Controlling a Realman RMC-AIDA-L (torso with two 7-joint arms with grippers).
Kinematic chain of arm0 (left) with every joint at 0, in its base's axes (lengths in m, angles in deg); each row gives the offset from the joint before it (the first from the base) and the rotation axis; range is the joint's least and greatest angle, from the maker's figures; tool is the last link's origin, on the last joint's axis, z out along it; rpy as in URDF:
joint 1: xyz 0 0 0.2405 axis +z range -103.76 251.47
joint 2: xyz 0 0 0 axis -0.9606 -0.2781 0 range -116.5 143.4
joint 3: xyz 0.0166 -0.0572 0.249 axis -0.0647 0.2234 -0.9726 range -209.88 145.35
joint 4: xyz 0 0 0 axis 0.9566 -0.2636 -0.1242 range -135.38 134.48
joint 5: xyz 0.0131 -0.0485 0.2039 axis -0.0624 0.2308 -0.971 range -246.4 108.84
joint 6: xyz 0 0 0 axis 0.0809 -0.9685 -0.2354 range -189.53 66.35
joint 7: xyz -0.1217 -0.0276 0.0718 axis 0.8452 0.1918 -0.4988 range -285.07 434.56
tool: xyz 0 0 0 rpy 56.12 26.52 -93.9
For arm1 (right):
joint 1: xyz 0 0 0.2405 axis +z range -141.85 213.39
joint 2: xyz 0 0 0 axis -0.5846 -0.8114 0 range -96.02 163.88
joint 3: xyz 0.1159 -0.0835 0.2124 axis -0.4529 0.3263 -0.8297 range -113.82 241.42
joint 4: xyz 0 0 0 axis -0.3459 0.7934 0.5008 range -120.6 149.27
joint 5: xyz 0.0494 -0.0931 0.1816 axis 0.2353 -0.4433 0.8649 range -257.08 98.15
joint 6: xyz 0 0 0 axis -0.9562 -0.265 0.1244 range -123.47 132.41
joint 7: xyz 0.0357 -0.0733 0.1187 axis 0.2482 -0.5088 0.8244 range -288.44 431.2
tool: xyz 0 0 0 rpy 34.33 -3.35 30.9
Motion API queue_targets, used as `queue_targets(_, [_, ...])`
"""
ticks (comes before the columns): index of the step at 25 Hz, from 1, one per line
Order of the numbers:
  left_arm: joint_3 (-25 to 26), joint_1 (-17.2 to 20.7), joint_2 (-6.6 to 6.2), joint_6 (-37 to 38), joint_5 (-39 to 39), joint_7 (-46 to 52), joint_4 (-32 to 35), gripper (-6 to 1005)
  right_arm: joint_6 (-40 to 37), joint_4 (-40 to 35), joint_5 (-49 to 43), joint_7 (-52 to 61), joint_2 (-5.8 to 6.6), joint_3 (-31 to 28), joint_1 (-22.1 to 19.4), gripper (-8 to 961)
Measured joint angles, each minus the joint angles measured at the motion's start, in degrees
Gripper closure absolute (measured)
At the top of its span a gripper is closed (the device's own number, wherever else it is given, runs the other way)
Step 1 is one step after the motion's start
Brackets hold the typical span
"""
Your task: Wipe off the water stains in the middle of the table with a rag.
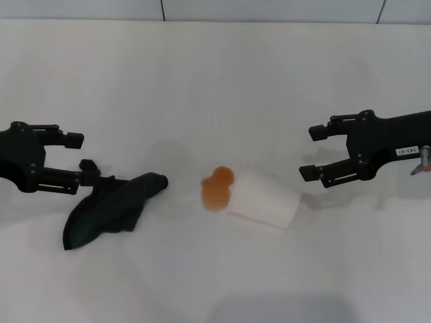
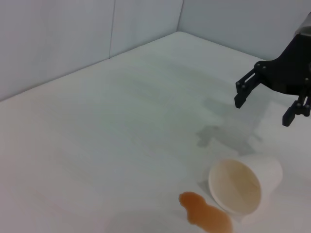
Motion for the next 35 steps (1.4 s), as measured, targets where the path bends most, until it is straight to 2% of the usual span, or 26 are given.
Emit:
queue_targets(25, [0.06,0.40,0.17,0.00,0.39,-1.49,0.06,152,-1.84,-1.76,0.80,-1.03,0.00,0.32,-1.29,98])
queue_targets(31, [0.09,0.91,0.47,0.05,0.33,-3.24,-0.03,155,-3.10,-11.31,-4.48,9.30,0.09,5.22,-0.91,99])
queue_targets(35, [0.06,1.36,0.93,0.02,-0.77,-4.46,-0.10,157,-3.73,-15.57,-9.34,18.94,0.09,9.27,2.66,99])
